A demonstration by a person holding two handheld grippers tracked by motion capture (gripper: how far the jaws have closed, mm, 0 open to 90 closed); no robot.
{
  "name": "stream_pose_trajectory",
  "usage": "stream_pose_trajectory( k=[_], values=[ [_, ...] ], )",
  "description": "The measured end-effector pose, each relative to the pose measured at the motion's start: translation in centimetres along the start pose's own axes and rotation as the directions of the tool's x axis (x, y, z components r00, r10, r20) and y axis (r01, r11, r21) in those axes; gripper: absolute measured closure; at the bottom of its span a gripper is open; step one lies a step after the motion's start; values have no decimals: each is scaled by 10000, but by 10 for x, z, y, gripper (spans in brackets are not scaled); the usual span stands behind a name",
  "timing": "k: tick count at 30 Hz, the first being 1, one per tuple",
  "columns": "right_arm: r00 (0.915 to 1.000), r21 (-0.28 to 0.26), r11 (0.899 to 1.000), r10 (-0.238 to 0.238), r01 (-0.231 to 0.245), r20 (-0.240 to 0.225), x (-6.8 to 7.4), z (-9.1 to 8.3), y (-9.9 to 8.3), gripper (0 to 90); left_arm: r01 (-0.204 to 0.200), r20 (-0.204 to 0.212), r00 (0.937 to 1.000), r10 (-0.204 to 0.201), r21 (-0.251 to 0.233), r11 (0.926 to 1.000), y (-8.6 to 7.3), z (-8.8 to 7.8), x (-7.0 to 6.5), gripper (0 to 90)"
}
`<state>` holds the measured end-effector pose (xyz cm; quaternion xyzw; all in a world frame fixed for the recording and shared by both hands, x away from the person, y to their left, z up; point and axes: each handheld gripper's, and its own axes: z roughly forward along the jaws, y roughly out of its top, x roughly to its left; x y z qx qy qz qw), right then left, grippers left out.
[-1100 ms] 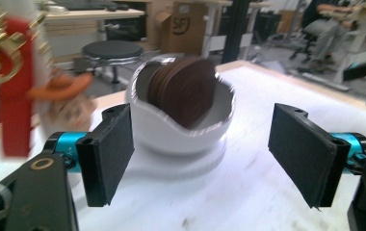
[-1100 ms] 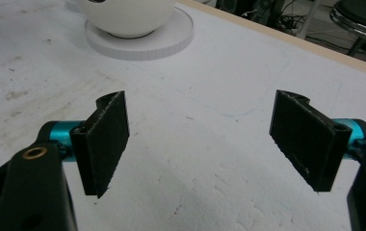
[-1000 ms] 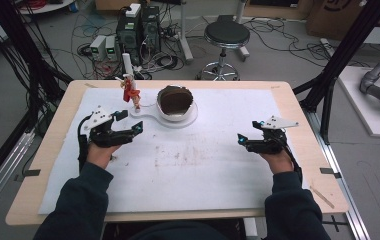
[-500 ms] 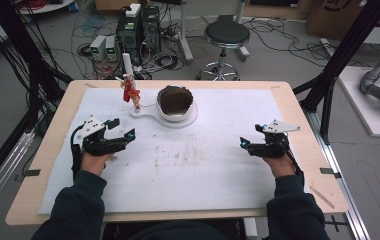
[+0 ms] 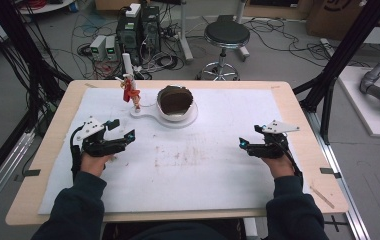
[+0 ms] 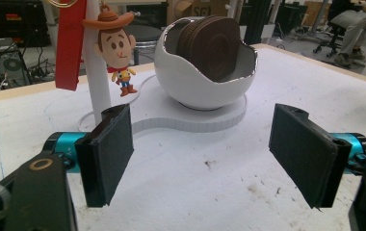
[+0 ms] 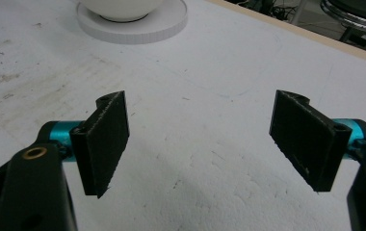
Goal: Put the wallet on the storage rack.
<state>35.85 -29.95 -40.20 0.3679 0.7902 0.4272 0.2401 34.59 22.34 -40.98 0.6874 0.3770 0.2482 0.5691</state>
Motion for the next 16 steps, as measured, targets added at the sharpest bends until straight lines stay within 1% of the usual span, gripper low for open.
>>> stream_pose_trajectory(
  k=[6, 16],
  values=[
    [10000, -14, 10000, 10, -10, -7, 1, 1, 0, 221, 31, -16, 10000, -31, 8, 10000, 0, 0, 0, 235],
    [10000, -28, 10000, 47, -47, -49, -1, 1, 0, 220, 10, -77, 10000, -10, 37, 10000, -1, 0, 1, 235]
  ],
)
